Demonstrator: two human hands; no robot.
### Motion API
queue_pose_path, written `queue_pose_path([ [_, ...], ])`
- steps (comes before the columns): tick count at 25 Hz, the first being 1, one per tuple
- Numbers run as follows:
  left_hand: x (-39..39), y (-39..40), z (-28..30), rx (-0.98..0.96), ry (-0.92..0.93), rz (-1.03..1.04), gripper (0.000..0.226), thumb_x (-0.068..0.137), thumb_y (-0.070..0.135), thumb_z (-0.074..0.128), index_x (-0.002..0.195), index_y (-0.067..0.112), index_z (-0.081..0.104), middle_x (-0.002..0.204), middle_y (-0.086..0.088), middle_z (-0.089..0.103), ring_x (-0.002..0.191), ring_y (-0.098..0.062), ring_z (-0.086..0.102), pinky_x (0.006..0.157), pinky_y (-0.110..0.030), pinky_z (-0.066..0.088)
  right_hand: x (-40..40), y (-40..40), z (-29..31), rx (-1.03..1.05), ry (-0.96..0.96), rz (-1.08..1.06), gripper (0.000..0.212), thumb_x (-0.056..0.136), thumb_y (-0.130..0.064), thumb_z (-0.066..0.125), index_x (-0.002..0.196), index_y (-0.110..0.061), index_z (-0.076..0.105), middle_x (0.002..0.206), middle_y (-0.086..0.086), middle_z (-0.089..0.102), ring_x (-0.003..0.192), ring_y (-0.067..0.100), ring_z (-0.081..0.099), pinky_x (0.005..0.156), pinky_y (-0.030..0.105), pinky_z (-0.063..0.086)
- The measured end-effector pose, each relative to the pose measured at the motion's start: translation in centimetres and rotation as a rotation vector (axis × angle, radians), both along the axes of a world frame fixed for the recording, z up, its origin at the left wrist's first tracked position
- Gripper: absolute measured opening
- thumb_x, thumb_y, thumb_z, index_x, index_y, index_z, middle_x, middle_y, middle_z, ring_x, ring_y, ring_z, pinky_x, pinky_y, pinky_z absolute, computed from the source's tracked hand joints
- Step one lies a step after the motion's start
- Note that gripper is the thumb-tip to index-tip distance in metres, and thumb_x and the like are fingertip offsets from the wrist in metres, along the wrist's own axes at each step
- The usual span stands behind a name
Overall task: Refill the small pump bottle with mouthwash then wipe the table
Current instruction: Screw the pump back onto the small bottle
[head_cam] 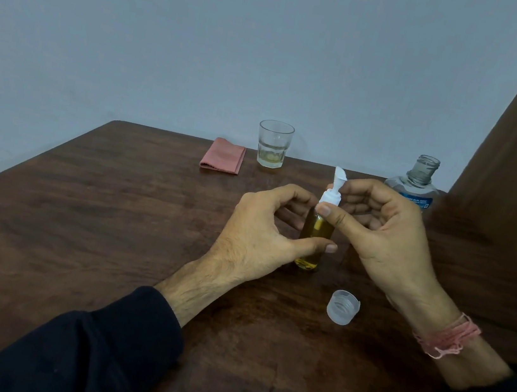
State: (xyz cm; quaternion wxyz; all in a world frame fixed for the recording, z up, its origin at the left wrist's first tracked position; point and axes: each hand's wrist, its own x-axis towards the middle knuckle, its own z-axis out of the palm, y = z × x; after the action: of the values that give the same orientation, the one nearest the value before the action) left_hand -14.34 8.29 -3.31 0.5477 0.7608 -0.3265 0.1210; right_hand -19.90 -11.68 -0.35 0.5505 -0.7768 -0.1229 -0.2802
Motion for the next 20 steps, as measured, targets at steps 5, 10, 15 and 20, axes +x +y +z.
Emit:
queue_pose_path([
  [5, 0.04, 0.1, 0.0, 0.007, 0.01, -0.008, 0.054, 0.077, 0.048, 0.106, 0.122, 0.033, 0.079, 0.107, 0.019, 0.084, 0.103, 0.001, 0.081, 0.09, -0.021, 0.066, 0.14, 0.03, -0.26, 0.024, -0.001, -0.031, 0.041, 0.074, -0.055, 0.096, 0.107, -0.038, 0.078, 0.105, -0.007, 0.081, 0.093, 0.012, 0.077, 0.077, 0.027, 0.065],
  [10, 0.11, 0.06, 0.0, 0.008, 0.007, 0.013, 0.057, 0.075, 0.052, 0.106, 0.122, 0.034, 0.08, 0.113, 0.027, 0.08, 0.101, 0.003, 0.078, 0.081, -0.013, 0.062, 0.36, -0.33, -0.27, 0.106, 0.141, 0.146, 0.035, 0.097, -0.047, 0.076, 0.125, -0.028, 0.081, 0.122, 0.0, 0.082, 0.112, 0.024, 0.077, 0.092, 0.036, 0.061],
  [15, 0.04, 0.04, -0.01, 0.006, 0.015, 0.011, 0.055, 0.074, 0.052, 0.106, 0.12, 0.036, 0.08, 0.107, 0.022, 0.082, 0.102, 0.001, 0.079, 0.085, -0.017, 0.065, 0.23, -0.02, -0.13, 0.152, 0.119, 0.089, 0.032, 0.081, -0.041, 0.092, 0.109, -0.031, 0.082, 0.11, 0.0, 0.084, 0.103, 0.017, 0.08, 0.086, 0.022, 0.062],
  [20, 0.1, 0.08, -0.01, 0.012, 0.022, 0.021, 0.055, 0.074, 0.053, 0.106, 0.12, 0.035, 0.08, 0.108, 0.025, 0.082, 0.101, 0.002, 0.079, 0.084, -0.017, 0.065, 0.13, -0.11, -0.1, 0.175, 0.159, 0.162, 0.053, 0.074, -0.064, 0.093, 0.115, -0.035, 0.077, 0.116, 0.004, 0.08, 0.102, 0.017, 0.077, 0.08, 0.026, 0.062],
])
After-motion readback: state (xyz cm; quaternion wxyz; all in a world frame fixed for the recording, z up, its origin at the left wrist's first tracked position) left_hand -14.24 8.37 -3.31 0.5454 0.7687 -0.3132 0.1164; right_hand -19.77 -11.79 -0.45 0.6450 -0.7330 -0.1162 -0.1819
